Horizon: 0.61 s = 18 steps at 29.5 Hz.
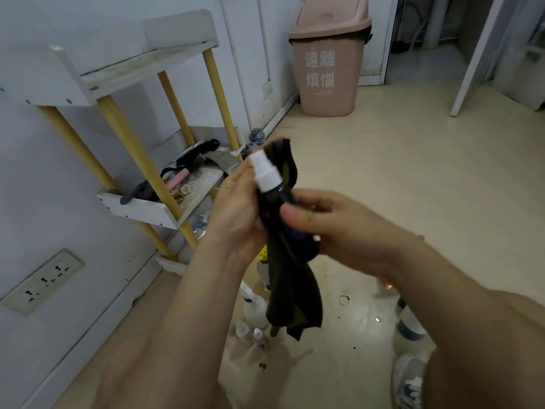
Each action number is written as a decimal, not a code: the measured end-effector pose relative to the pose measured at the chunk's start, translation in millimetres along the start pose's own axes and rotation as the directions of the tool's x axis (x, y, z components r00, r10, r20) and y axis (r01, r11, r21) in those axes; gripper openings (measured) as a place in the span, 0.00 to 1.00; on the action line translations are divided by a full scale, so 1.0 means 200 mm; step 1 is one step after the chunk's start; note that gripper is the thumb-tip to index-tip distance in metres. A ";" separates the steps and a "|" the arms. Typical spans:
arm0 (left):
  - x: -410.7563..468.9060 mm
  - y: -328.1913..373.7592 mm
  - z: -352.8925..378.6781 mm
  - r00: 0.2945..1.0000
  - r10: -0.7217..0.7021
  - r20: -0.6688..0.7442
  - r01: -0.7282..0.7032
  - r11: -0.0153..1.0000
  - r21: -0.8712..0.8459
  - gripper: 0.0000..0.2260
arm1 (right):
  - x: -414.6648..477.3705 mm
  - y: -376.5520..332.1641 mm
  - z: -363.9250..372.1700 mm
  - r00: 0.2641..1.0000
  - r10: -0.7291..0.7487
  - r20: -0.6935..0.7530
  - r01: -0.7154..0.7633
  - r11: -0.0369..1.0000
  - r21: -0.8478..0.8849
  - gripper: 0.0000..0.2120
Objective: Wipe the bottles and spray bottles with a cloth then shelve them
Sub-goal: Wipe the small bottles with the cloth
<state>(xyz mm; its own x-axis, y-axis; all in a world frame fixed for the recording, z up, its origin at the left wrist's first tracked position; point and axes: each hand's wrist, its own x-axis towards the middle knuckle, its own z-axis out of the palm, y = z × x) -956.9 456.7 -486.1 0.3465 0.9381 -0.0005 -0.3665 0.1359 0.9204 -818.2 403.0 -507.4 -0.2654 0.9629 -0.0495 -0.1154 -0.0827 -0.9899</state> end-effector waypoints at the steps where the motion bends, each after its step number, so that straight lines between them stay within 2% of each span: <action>1: 0.00 0.00 0.00 1.000 0.026 -0.008 -0.025 0.998 0.052 0.18 | 0.00 0.00 0.02 1.000 -0.002 0.015 0.003 0.996 -0.084 0.16; 4: 0.02 0.02 -0.01 0.993 0.104 -0.046 -0.088 0.957 0.277 0.08 | -0.02 -0.06 0.01 1.000 -0.009 -0.028 0.002 0.971 -0.237 0.16; 8: 0.02 0.03 -0.02 0.991 0.134 -0.018 -0.108 0.860 0.498 0.07 | -0.06 -0.09 -0.01 0.995 -0.070 -0.076 0.042 0.944 -0.327 0.17; 9: 0.02 0.04 -0.03 0.990 0.137 -0.022 -0.098 0.801 0.590 0.08 | -0.05 -0.09 -0.02 0.988 -0.099 -0.119 0.050 0.932 -0.359 0.16; 11: 0.03 0.05 -0.06 0.993 0.119 -0.020 -0.058 0.611 0.790 0.11 | -0.04 -0.07 -0.03 0.958 -0.178 -0.223 0.047 0.870 -0.492 0.14; 13: 0.03 0.06 -0.07 1.000 0.015 -0.022 0.012 0.496 0.868 0.14 | -0.03 -0.05 -0.02 0.932 -0.246 -0.265 0.019 0.765 -0.643 0.15; 14: 0.03 0.06 -0.08 0.999 -0.046 -0.019 0.039 0.482 0.875 0.13 | -0.02 -0.05 -0.01 0.929 -0.258 -0.264 0.011 0.734 -0.679 0.16; 16: 0.02 0.09 -0.10 0.993 -0.117 -0.006 0.064 0.499 0.864 0.10 | -0.01 -0.03 -0.02 0.925 -0.262 -0.277 0.008 0.740 -0.673 0.17; 18: 0.02 0.11 -0.13 0.991 -0.132 0.006 0.076 0.610 0.789 0.09 | -0.01 -0.03 -0.05 0.905 -0.243 -0.349 -0.001 0.819 -0.573 0.15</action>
<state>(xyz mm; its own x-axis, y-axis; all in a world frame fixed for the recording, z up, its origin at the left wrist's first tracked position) -985.1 472.1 -475.4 0.3971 0.9100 -0.1194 0.4837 -0.0970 0.8698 -807.3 403.8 -501.7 0.1219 0.9812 0.1496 0.4545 0.0788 -0.8872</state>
